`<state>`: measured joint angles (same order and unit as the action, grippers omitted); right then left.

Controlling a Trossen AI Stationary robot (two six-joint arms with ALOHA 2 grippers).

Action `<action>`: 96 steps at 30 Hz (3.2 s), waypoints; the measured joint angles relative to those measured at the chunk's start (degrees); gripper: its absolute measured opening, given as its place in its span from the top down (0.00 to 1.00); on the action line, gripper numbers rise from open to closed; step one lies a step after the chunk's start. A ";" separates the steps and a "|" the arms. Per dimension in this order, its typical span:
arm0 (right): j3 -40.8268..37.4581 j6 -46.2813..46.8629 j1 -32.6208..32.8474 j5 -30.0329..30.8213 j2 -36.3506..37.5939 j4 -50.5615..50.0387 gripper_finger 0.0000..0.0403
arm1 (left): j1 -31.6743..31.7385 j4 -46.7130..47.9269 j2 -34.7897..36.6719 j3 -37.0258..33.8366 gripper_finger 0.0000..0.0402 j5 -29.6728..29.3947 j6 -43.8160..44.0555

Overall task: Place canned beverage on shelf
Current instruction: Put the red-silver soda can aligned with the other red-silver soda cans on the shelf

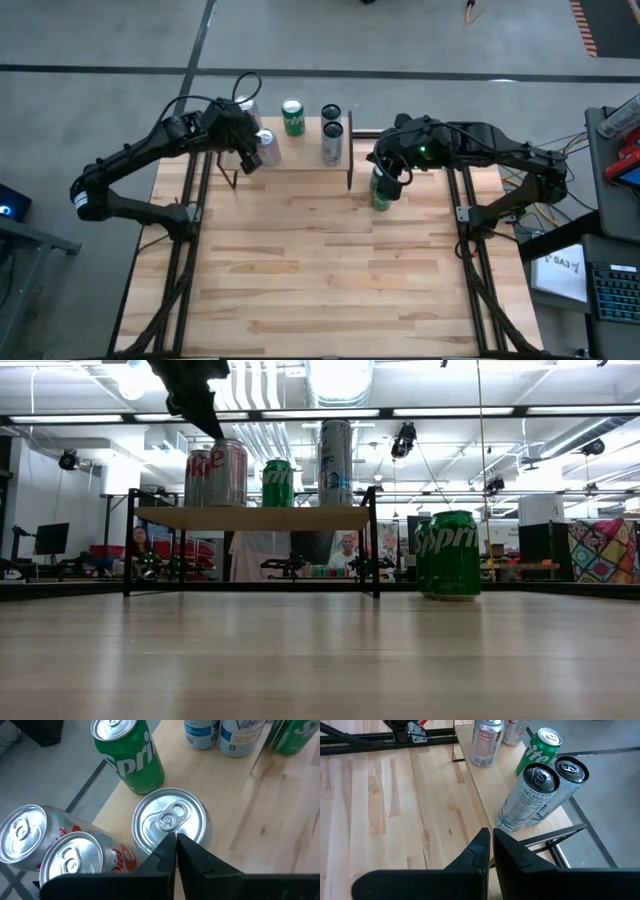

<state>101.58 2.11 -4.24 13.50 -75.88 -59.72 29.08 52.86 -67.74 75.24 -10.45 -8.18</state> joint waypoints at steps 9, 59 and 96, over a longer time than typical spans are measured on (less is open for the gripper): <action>0.00 -0.19 -0.01 0.02 -1.02 0.94 0.97 | -0.55 0.08 0.24 1.98 1.00 2.46 1.38; -0.04 0.31 0.99 0.04 -0.74 0.00 0.97 | -4.02 1.12 0.98 -0.07 1.00 -3.97 0.54; -0.42 -0.35 0.99 0.02 -0.76 -0.03 0.97 | -3.87 2.19 0.47 -0.02 1.00 -6.09 4.48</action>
<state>101.16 1.76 -3.25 13.52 -76.64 -59.76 25.21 55.05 -67.26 75.22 -16.53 -3.70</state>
